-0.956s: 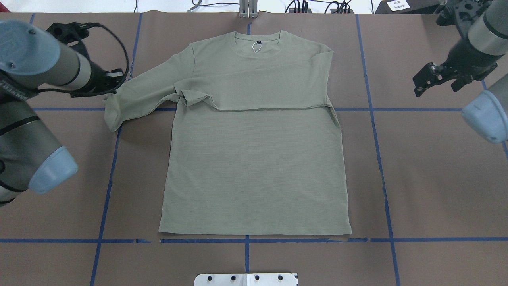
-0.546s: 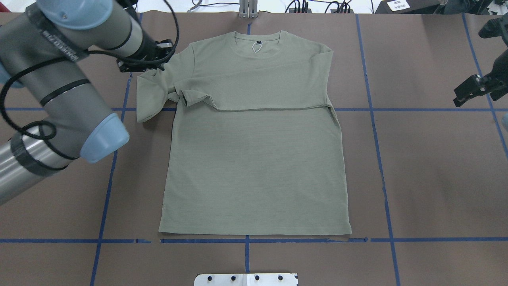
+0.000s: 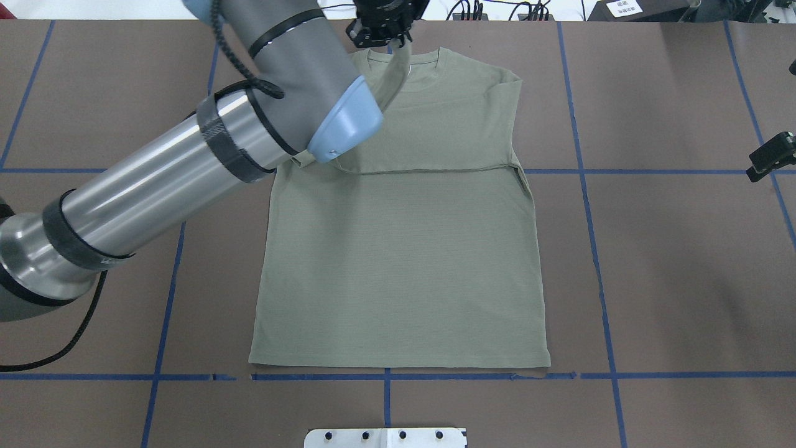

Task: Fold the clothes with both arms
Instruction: 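Carry the grasped sleeve with the left gripper across the shirt body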

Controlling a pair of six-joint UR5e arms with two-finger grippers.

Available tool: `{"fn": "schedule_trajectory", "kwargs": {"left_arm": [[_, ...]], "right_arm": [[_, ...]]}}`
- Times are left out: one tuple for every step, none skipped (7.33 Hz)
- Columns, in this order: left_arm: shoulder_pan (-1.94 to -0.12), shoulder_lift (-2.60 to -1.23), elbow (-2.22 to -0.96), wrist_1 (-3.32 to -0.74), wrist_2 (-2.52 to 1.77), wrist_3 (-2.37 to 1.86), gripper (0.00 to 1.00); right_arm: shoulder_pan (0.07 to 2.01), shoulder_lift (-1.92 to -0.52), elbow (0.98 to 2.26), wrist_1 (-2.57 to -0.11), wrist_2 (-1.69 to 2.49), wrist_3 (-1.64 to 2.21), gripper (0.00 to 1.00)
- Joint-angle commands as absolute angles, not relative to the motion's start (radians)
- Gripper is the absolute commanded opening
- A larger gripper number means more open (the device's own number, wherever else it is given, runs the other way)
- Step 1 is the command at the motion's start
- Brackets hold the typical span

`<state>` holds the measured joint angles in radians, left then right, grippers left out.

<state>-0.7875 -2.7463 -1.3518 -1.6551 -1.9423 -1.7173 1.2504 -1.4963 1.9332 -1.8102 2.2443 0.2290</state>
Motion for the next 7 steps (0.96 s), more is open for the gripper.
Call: {"fn": "schedule_trajectory", "kwargs": {"left_arm": [[-0.709,-2.767,-1.266,-1.753,-1.921,-1.785,0.0],[-0.697,-2.776,-1.215,-1.816,-1.864,-1.79,0.0],[-0.634,-2.781,-1.169,-1.854,-1.811,-1.792,0.0],[-0.608,-2.796,-1.122,-1.896,-1.78,-1.799,0.0],[-0.574,-2.822,-1.065,-1.917,-1.772,-1.822,0.0],[-0.521,-2.841,-1.03,-1.937,-1.723,-1.824,0.0],[-0.476,-2.842,-1.014,-1.954,-1.682,-1.825,0.0]], "right_arm": [[1.255,-1.496,1.931,-1.81,2.246,0.227,1.0],[1.258,-1.496,1.931,-1.81,2.247,0.229,1.0],[1.258,-1.496,1.93,-1.81,2.25,0.229,1.0],[1.258,-1.496,1.93,-1.81,2.256,0.229,1.0],[1.258,-1.493,1.928,-1.81,2.256,0.23,1.0],[1.256,-1.491,1.928,-1.81,2.256,0.232,1.0],[1.256,-1.488,1.925,-1.81,2.256,0.233,1.0]]}}
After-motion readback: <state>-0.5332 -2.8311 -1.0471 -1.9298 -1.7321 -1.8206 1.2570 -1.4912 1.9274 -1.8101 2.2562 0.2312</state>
